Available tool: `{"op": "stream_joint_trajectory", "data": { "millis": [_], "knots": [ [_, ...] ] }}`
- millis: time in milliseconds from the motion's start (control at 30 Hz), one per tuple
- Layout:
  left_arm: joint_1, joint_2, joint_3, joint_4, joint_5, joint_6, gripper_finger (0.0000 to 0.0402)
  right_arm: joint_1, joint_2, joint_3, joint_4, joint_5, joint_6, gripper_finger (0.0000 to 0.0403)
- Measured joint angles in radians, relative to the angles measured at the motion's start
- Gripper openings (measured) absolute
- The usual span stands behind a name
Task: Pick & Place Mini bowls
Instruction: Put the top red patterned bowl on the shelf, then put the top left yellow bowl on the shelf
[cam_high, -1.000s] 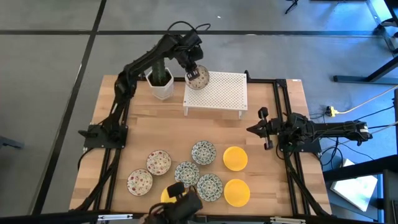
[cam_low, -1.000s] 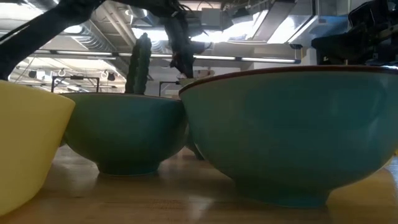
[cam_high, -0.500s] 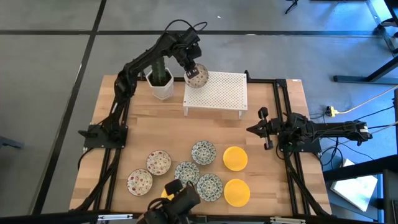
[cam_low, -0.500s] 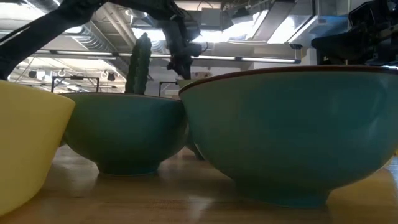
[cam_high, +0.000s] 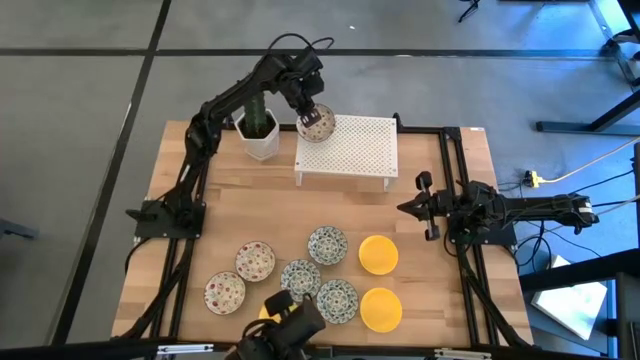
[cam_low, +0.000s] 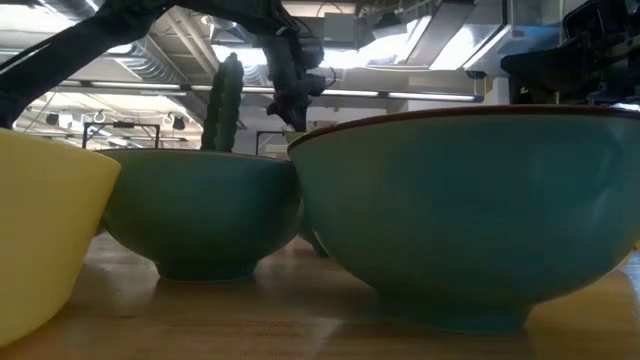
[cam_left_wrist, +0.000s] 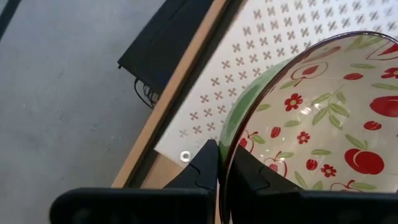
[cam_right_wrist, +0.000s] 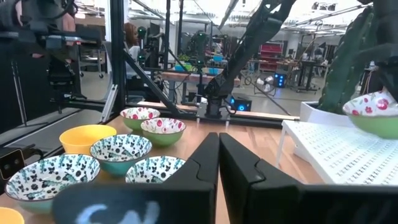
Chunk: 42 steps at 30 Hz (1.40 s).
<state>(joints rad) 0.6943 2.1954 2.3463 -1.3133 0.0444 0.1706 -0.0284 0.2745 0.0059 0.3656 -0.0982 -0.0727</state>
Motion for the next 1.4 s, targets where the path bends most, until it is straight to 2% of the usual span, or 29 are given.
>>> {"op": "stream_joint_trajectory", "data": {
  "millis": [400, 667, 867, 1167, 1400],
  "knots": [
    [-0.018, 0.026, 0.003, 0.006, -0.016, 0.009, 0.0013, 0.0, 0.0, 0.0, 0.0, -0.037, 0.022, 0.0014],
    [-0.017, 0.027, 0.0, 0.001, -0.03, 0.016, 0.0034, 0.0, 0.0, 0.0, -0.003, -0.037, 0.042, 0.0014],
    [-0.02, 0.031, -0.002, -0.006, -0.029, 0.019, 0.0069, 0.0, 0.0, 0.0, -0.005, -0.037, 0.046, 0.0014],
    [-0.021, 0.031, -0.002, 0.013, -0.029, 0.04, 0.0144, 0.0, 0.0, 0.0, -0.005, -0.037, 0.044, 0.0014],
    [-0.021, 0.031, -0.002, 0.025, -0.093, 0.059, 0.0187, 0.0, 0.0, 0.0, -0.005, -0.037, 0.043, 0.0014]
  ]
}}
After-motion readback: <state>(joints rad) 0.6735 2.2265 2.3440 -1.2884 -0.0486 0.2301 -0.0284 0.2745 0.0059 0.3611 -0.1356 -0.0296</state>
